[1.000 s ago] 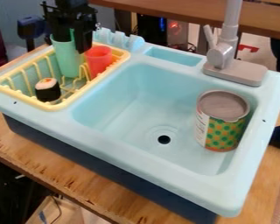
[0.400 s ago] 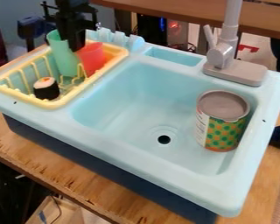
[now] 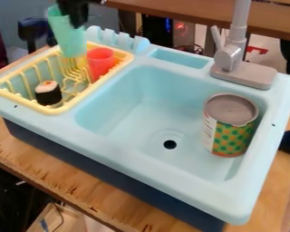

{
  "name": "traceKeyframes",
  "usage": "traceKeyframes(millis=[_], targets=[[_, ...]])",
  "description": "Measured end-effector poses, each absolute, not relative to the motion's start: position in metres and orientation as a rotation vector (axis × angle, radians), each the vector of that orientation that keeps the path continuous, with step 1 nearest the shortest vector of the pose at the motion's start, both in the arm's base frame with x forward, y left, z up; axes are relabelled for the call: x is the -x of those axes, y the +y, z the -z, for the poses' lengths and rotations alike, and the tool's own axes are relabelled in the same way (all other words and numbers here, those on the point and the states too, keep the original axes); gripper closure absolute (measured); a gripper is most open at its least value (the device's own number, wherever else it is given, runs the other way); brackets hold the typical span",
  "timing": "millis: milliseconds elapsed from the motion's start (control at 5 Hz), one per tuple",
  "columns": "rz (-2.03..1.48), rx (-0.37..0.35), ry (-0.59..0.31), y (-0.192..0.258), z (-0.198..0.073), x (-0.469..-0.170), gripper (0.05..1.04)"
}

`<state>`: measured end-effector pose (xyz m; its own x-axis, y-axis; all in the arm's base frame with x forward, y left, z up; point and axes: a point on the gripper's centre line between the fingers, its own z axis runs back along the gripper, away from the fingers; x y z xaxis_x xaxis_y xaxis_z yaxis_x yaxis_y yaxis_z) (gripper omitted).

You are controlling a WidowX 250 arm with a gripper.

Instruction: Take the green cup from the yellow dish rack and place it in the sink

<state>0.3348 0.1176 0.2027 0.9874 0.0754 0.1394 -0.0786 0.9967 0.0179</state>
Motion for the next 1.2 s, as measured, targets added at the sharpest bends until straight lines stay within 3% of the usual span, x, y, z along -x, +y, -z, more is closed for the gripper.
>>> traceKeyframes(millis=[400, 600, 1000, 1200], targets=[[-0.05, 0.01, -0.185, 0.084, -0.224, -0.329, 0.998], [0.04, 0.033, -0.163, 0.033, -0.232, -0.324, 0.998], [0.161, 0.065, -0.079, -0.055, -0.201, -0.305, 0.998], [0.191, 0.081, -0.047, -0.063, -0.179, -0.299, 0.999]])
